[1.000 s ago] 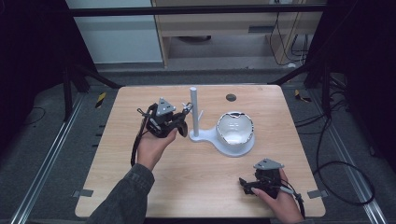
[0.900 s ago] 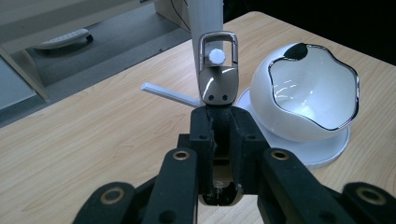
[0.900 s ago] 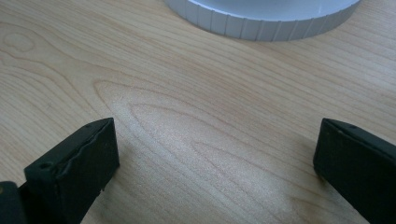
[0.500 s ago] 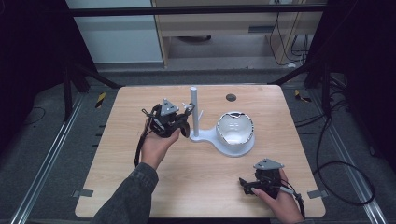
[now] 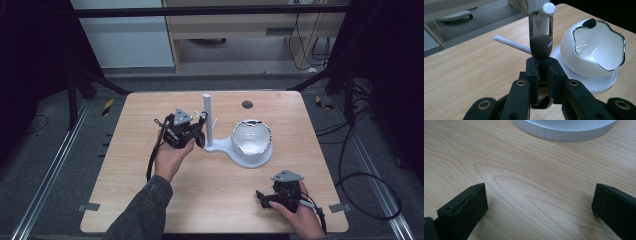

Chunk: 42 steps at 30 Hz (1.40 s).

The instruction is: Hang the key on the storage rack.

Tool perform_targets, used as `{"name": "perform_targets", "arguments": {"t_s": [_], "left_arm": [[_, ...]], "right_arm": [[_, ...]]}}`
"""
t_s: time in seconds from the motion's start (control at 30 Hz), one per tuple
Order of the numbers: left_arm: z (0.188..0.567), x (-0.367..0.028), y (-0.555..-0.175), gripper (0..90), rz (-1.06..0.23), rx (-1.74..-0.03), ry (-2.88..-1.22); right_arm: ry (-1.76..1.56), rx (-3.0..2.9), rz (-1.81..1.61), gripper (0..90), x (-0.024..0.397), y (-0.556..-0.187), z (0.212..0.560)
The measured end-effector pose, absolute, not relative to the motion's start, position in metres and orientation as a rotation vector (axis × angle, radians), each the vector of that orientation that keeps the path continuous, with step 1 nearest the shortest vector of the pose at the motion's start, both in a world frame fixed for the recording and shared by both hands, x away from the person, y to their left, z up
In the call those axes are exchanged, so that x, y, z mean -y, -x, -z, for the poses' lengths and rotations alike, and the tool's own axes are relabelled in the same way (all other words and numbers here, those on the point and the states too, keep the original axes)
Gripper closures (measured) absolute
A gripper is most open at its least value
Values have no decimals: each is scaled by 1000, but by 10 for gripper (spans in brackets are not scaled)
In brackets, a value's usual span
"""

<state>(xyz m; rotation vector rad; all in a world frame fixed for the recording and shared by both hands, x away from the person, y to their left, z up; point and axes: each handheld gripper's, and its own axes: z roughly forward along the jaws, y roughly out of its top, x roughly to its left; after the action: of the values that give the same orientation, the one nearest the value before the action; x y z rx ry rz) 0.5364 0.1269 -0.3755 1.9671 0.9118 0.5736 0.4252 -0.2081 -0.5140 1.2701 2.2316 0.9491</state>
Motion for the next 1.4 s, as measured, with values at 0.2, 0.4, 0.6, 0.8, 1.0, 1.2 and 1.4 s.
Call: {"name": "perform_targets", "arguments": {"t_s": [0.2,0.4,0.6,0.8,1.0,1.2,1.4], "left_arm": [[381,-123,-539,801,-583,-919,-1944],[384,-120,-540,801,-594,-921,-1929],[386,-119,-541,800,-610,-929,-1919],[388,-118,-542,799,-605,-939,-1904],[390,-116,-544,797,-611,-941,-1893],[392,-115,-546,794,-592,-953,-1869],[390,-116,-542,744,-614,-945,-1872]], "right_arm": [[-1279,-2232,-949,5,208,-425,514],[-1270,-2232,-948,5,208,-425,514],[-1270,-2232,-948,4,208,-425,514],[-1278,-2232,-950,4,208,-425,514],[-1277,-2233,-954,3,208,-425,514],[-1276,-2234,-951,4,208,-425,514],[-1276,-2234,-951,4,208,-425,514]]}}
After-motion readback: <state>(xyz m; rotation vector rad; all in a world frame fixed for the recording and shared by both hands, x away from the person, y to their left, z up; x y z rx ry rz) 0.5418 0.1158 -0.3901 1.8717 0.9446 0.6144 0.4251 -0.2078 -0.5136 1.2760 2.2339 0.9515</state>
